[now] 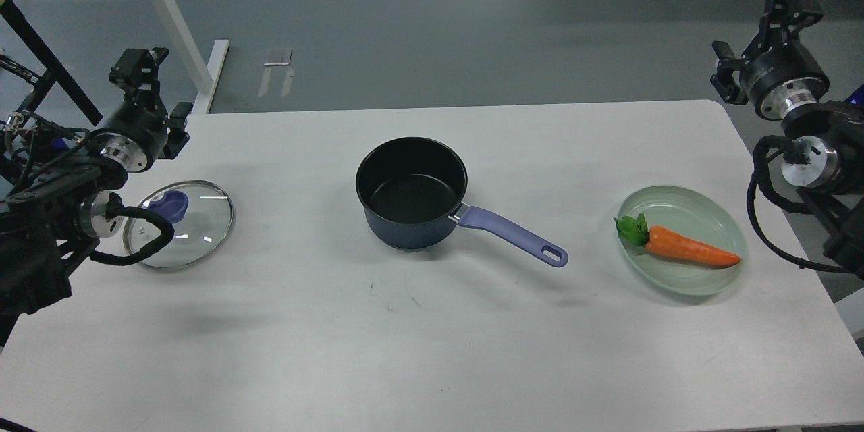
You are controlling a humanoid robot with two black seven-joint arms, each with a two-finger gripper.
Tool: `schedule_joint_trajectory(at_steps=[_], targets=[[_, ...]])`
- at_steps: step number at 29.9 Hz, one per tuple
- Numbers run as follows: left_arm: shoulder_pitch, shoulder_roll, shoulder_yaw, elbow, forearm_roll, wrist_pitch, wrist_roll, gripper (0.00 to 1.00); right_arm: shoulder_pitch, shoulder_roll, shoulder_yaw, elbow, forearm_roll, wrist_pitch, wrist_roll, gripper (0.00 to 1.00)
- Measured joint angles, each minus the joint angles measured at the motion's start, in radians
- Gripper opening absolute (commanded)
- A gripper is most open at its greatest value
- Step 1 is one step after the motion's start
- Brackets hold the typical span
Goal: Open pot lid
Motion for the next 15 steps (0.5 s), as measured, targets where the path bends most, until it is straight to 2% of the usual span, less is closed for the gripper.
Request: schedule_joint_trajectory(at_steps=[9,15], targets=[[0.066,-0.082,-0.168,0.005,-0.032,-0.059,0.000,0.99,-0.112,0.150,0.209,-0.041,0.054,0.011,-0.011,1.00],[0.081,-0.106,-0.229,0.004,-0.058,-0.080,0.000,0.99,-0.136,0.204,0.230,-0.032,0.115,0.015,-0.013,1.00]])
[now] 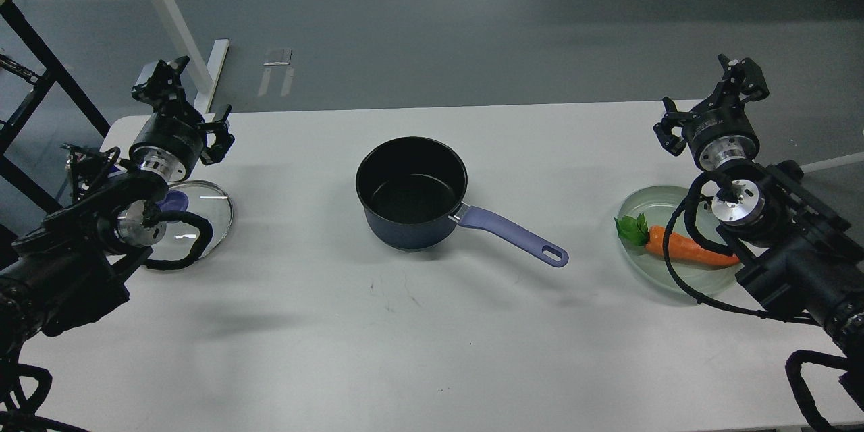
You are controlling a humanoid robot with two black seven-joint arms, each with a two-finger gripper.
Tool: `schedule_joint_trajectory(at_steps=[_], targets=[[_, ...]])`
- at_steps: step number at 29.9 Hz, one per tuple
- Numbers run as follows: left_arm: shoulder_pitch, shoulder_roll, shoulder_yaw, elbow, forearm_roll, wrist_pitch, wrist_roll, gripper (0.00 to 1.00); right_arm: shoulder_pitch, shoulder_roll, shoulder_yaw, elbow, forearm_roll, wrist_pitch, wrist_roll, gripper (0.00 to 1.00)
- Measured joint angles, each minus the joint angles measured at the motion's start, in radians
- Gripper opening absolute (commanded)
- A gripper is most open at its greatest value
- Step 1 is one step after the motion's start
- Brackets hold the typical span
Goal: Open pot lid
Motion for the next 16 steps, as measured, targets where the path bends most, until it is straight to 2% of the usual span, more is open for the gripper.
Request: schedule_joint_trajectory(at_steps=[11,16], targets=[[0.022,-0.013,-0.010,0.000,-0.082,-0.014,0.000,0.99,0.004,0.028,0.000,0.023,0.002,0.002,0.003,1.00],[0.023,0.002,-0.074,0.001,-0.084,-0.009,0.000,0.99,0.003,0.029,-0.005,0.070,0.002,0.003,0.002,1.00]])
